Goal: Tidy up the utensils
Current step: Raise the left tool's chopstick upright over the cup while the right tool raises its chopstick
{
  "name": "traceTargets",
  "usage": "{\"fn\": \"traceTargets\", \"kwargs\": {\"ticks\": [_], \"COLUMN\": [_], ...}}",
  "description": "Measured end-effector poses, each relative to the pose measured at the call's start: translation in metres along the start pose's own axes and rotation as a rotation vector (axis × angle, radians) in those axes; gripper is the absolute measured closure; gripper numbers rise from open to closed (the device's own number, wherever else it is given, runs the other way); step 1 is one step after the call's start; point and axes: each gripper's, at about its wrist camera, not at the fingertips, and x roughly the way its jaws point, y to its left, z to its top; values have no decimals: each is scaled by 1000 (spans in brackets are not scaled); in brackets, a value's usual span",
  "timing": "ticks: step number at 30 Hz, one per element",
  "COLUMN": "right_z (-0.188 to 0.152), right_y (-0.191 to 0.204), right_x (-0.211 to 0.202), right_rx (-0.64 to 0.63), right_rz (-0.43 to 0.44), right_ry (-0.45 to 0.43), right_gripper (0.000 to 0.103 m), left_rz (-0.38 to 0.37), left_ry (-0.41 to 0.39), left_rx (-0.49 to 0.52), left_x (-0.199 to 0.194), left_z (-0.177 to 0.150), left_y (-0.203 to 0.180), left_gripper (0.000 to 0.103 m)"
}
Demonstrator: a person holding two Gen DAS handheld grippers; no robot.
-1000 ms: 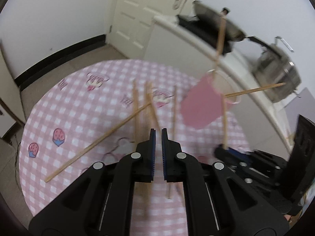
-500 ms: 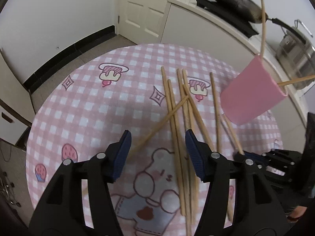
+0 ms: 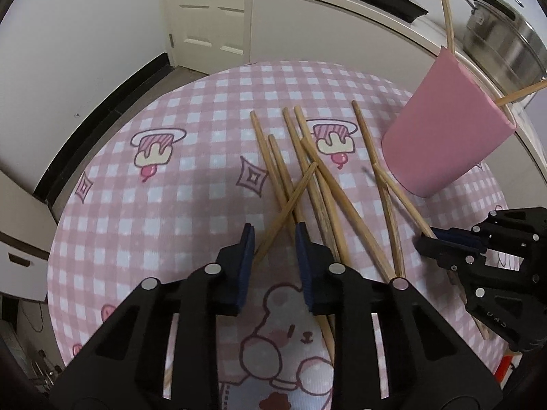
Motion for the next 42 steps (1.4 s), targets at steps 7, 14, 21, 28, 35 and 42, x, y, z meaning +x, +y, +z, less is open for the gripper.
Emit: {"fn": "traceTargets", "kwargs": {"ticks": [7, 14, 21, 28, 35, 42], "right_z": [8, 17, 17, 15, 6, -1], "right_y": [2, 4, 10, 27, 28, 19], "right_x": [2, 9, -4, -73, -145, -212], "right_rx": [-4, 2, -17, -49, -58, -35], "right_rz": [-23, -37, -56, -27, -25, -43], "right_ry": [-8, -16, -76, -231, -373, -546], "right_gripper": [96, 94, 98, 98, 98, 98], "left_rz": [5, 10, -13, -72, -108, -123], "left_ry": [-6, -16, -62, -204, -374, -540], "left_rx": [31, 10, -7, -11, 14, 19], "left_x": [9, 6, -26, -98, -172, -224], "left_z": [9, 6, -3, -1, -4, 1], "left_y": [-10, -4, 3, -13, -43, -74], "left_gripper": [95, 97, 97, 97, 97, 97]}}
